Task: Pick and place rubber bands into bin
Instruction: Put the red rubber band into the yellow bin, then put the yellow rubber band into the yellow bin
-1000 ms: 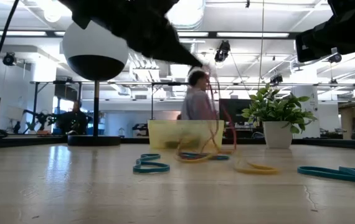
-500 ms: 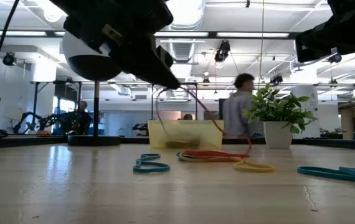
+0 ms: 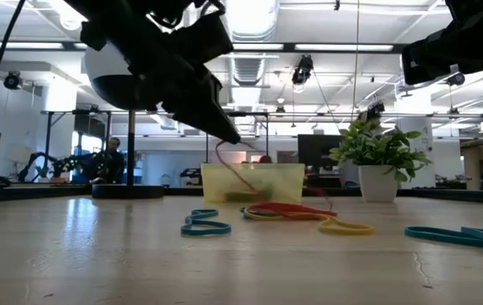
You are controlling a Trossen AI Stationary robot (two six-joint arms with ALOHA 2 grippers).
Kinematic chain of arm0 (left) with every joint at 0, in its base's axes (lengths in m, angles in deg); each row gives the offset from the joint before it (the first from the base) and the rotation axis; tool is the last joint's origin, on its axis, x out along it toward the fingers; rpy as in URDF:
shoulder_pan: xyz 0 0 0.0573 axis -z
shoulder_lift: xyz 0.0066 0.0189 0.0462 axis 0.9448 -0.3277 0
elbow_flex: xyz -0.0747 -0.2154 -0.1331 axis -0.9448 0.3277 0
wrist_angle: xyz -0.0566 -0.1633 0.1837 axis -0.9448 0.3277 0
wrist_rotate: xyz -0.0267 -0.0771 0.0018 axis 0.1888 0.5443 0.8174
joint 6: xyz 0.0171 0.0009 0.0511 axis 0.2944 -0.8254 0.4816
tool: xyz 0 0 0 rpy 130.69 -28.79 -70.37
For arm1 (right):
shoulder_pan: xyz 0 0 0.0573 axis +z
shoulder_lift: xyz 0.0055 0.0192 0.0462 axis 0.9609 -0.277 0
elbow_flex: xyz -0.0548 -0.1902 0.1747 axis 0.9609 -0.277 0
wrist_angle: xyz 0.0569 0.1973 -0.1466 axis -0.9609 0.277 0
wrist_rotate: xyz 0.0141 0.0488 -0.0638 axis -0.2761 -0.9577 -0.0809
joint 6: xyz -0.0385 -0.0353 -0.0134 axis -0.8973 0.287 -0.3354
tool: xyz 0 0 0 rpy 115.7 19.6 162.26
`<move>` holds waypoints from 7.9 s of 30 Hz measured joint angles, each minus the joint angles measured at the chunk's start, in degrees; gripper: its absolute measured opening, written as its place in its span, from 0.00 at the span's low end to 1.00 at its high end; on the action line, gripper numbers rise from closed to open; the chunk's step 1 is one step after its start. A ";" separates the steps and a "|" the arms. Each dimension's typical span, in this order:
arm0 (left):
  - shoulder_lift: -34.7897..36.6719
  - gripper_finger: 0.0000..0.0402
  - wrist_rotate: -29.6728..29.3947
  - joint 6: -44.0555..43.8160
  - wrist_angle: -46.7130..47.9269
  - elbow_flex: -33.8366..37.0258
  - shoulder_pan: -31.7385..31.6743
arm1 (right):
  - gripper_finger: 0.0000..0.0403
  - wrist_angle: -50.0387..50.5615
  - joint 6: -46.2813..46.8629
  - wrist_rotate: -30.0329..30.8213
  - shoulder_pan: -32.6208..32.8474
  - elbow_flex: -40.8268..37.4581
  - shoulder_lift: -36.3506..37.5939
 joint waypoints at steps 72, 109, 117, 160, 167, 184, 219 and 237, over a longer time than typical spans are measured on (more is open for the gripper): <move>3.07 0.00 -22.78 -5.40 -19.50 12.88 -0.57 | 0.20 -25.93 4.22 -0.52 0.02 1.31 -37.22; 6.04 0.00 -33.59 -27.61 -10.78 20.79 2.34 | 0.20 -13.04 -6.13 4.58 -2.62 37.08 -86.14; 6.04 0.00 -33.80 -27.52 -11.28 20.87 2.34 | 0.20 -13.09 -6.20 4.50 -3.04 37.35 -86.49; 6.04 0.00 -33.59 -27.15 -13.67 20.85 2.34 | 0.02 5.33 -7.93 11.19 0.79 39.30 -73.75; 6.04 0.00 -33.48 -27.22 -13.41 20.96 2.34 | 0.02 26.31 -1.33 18.55 2.48 38.59 -63.02; 6.04 0.00 -33.50 -27.24 -14.32 20.98 2.34 | 0.02 18.61 8.42 19.75 6.40 24.01 -47.44; 6.04 0.00 -33.45 -27.11 -15.23 21.00 2.34 | 0.28 5.11 2.97 17.76 6.36 23.52 -64.37; 6.04 0.00 -33.43 -27.19 -15.19 21.07 2.35 | 0.21 2.25 1.48 20.28 4.31 25.40 -71.99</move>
